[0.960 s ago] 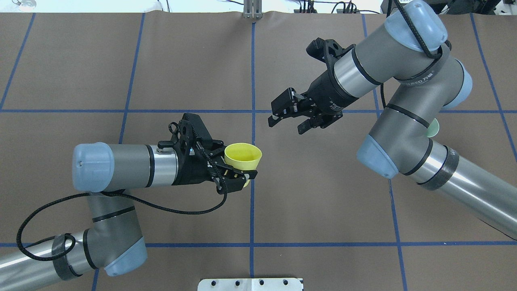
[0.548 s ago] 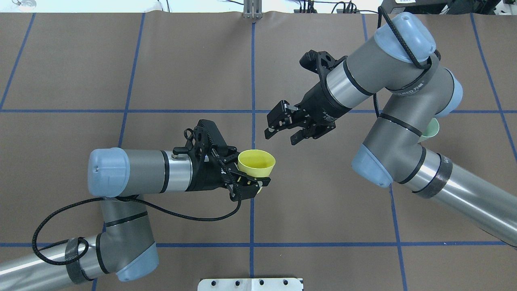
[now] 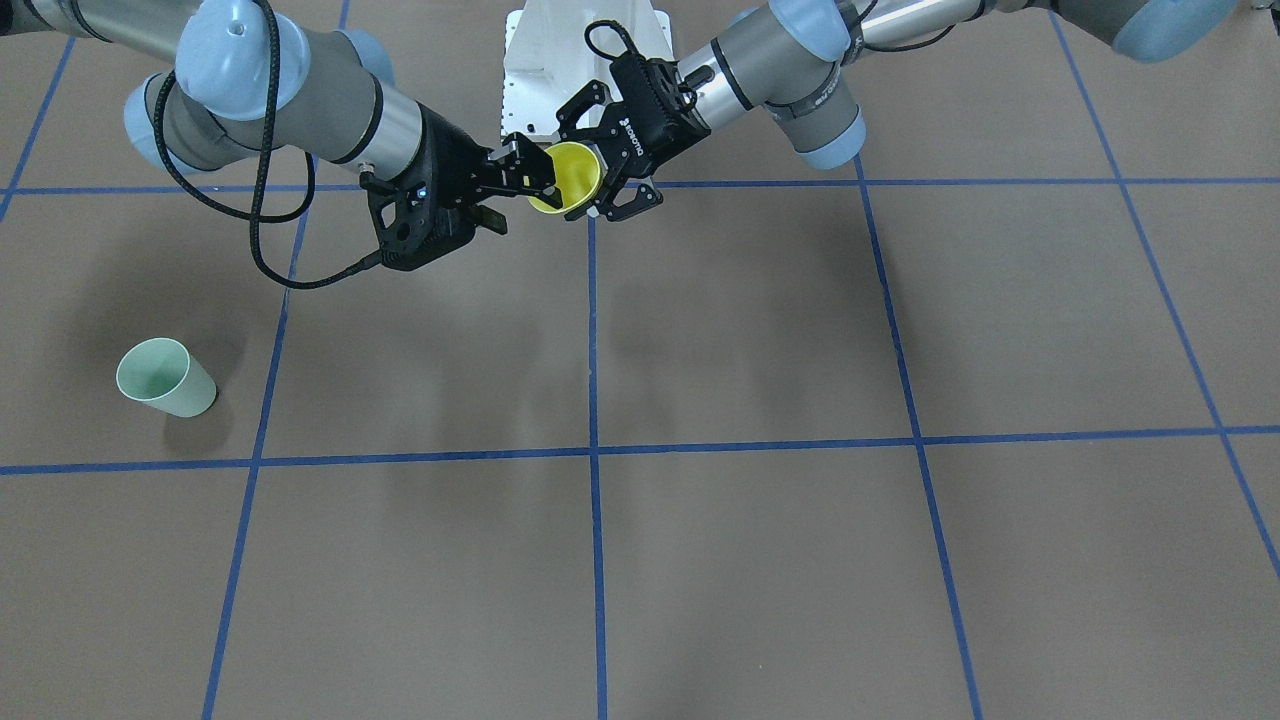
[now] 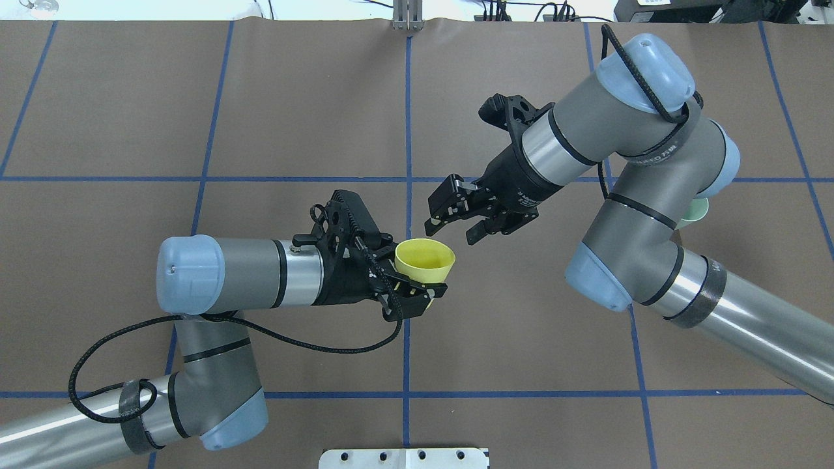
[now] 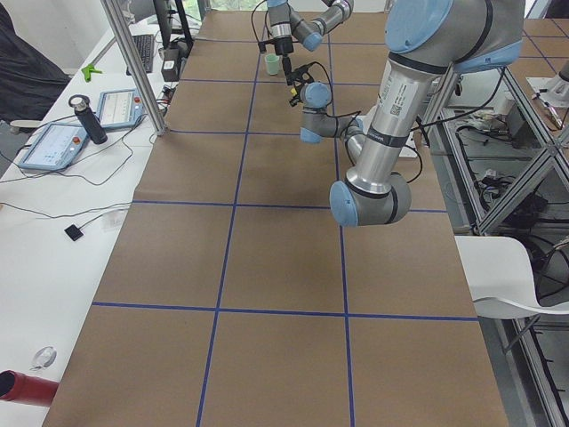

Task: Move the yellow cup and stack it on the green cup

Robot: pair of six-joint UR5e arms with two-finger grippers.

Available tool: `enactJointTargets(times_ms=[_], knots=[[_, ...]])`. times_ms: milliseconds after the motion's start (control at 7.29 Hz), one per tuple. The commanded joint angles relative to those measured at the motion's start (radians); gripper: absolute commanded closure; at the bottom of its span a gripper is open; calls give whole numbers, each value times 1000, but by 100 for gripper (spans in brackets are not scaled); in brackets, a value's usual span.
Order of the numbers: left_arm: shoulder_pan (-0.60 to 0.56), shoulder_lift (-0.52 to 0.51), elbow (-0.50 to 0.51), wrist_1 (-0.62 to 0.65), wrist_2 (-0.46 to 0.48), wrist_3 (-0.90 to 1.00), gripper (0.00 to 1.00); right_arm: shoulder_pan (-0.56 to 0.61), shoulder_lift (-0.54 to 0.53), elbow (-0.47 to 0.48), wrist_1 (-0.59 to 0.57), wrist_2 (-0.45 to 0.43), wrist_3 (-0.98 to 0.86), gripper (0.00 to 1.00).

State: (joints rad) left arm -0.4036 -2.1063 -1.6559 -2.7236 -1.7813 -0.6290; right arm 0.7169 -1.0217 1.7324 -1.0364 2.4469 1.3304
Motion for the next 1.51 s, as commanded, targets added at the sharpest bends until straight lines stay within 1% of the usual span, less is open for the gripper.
enactJointTargets(times_ms=[0,274,411,685,1234,1371], knots=[[-1,-6,4,-4,-1,0,100,-7,-4,1,-4,1,1,30],[0,-8,16,-4,39,6,100,-13,-6,1,-4,1,1,38],[0,-8,21,-4,39,6,100,-13,-8,3,1,3,1,40],[-1,-11,21,-5,39,6,100,-14,-9,4,1,3,1,47],[-1,-17,21,-5,39,6,100,-16,-20,6,4,6,0,53],[-1,-17,21,-5,40,6,100,-14,-29,10,6,7,0,58]])
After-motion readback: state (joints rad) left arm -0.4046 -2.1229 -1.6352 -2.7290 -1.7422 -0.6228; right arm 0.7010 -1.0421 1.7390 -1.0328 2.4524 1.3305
